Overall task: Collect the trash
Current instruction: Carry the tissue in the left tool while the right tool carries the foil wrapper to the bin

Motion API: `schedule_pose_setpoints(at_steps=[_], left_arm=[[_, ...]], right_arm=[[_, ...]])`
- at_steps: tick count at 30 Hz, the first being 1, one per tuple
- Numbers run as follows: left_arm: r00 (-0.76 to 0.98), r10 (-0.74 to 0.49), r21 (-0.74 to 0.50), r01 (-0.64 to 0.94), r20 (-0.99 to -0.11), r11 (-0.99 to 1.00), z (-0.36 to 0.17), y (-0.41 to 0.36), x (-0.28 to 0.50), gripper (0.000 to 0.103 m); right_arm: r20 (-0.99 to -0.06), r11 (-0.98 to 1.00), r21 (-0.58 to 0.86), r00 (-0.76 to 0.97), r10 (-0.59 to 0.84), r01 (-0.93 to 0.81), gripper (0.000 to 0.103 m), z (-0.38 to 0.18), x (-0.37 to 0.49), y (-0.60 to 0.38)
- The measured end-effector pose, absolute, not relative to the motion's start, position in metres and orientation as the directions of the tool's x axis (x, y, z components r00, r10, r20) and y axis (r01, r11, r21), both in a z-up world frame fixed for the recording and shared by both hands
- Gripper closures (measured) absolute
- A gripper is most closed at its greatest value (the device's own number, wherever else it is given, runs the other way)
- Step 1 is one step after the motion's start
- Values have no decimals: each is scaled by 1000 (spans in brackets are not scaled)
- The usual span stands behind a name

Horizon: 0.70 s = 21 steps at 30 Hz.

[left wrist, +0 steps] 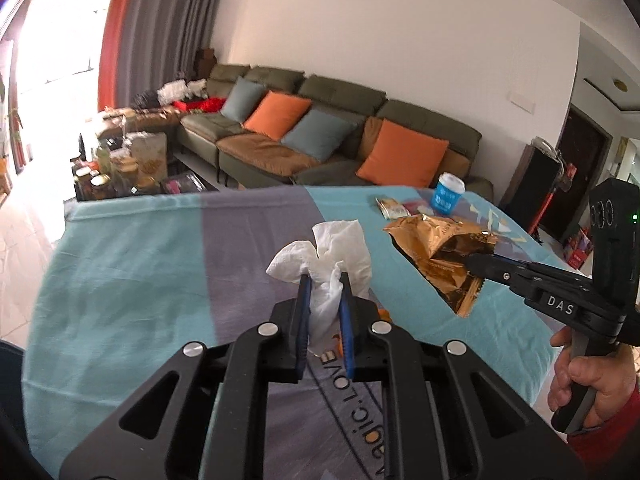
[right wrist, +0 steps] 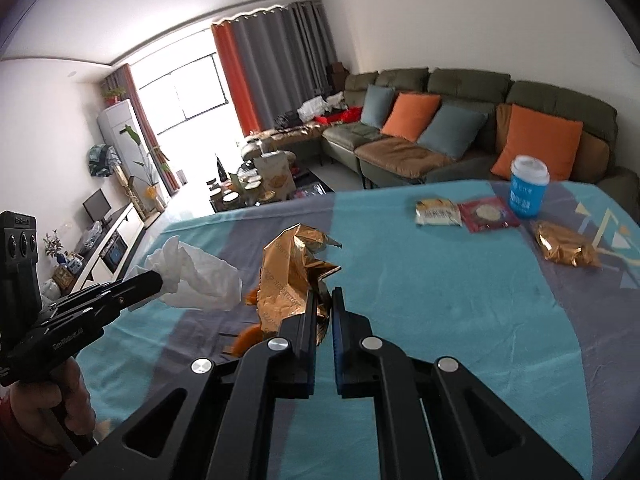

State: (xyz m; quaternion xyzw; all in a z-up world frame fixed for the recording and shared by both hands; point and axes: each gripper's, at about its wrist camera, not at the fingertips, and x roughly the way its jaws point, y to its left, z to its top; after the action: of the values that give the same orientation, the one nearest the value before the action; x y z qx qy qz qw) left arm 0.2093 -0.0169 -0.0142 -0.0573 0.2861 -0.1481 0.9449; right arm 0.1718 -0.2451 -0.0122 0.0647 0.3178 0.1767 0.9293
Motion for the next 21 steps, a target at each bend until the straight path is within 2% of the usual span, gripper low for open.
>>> schedule_pose_setpoints(at_steps=[11,21], left_arm=[[889,-179,-149,127,-422,981,26,44,141,90],[929,-22,-128,-27,-368,991,43,108,77,90]], right_arm=[[-493,887,200,739,459,-417,97,25,148,-193],[-450,815,164,693,564,-556,97,46,132,-130]])
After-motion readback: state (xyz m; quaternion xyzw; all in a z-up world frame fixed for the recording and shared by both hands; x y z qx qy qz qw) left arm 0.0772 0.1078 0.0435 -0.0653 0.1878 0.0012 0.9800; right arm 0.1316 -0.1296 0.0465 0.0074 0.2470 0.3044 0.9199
